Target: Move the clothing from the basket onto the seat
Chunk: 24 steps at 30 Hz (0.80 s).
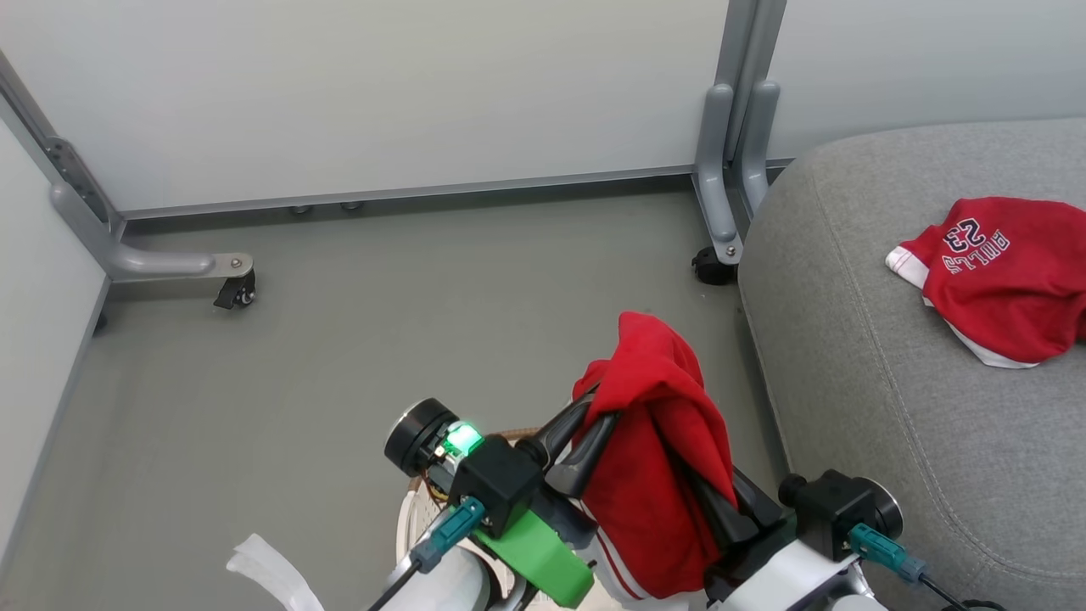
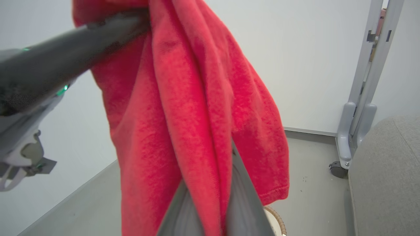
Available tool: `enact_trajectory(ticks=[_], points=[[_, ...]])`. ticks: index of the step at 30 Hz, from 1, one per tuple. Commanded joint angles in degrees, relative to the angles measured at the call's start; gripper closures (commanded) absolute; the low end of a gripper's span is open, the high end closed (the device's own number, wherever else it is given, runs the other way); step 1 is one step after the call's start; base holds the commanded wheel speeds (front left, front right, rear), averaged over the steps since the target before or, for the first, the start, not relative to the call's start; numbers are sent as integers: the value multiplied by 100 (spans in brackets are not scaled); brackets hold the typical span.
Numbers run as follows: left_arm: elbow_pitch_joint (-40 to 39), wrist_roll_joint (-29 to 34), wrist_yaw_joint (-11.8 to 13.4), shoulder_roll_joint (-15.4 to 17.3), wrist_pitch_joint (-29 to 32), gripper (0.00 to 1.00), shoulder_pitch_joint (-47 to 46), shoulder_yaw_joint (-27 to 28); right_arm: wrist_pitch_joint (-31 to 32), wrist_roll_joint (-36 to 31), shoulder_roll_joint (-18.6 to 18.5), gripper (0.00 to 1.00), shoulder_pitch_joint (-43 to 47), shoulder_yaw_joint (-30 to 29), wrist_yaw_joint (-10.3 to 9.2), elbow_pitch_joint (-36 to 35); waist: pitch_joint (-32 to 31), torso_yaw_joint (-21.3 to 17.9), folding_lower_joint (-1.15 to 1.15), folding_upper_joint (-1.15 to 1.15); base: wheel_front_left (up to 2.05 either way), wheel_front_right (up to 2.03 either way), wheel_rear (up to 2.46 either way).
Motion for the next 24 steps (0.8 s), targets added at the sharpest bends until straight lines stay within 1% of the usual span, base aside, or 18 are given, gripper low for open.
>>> enact_trajectory(ticks=[1,2,3,5,6,7,17,24], points=[[51,-62,-13,52,-2,100,53,20,-17,30,-15,100,19,-11,-4,-22,22,0,0,0,0,0,0],[67,-65,-13,62,-3,100,40,12,-17,53,-24,100,16,-12,-4,-24,36,2,0,0,0,0,0],[93,-74,-13,72,-2,93,36,9,-17,64,-34,100,8,-21,-4,-24,47,4,0,0,0,0,0],[140,-107,-13,81,-3,60,35,4,-17,66,-43,100,-5,-48,-4,-19,68,8,0,0,0,0,0],[171,-104,-13,78,-3,22,39,36,-17,49,-51,100,-12,-81,-4,0,79,12,0,0,0,0,0],[203,-87,-13,73,-2,0,48,79,-17,30,-55,100,-21,-98,-4,11,91,19,0,0,0,0,0],[248,17,-13,-5,-2,0,93,259,-17,-136,36,100,-42,-470,-4,-7,198,82,0,0,0,0,0],[233,38,-13,-26,-2,0,97,300,-17,-198,54,100,-75,-567,-4,-3,270,119,0,0,0,0,0]])
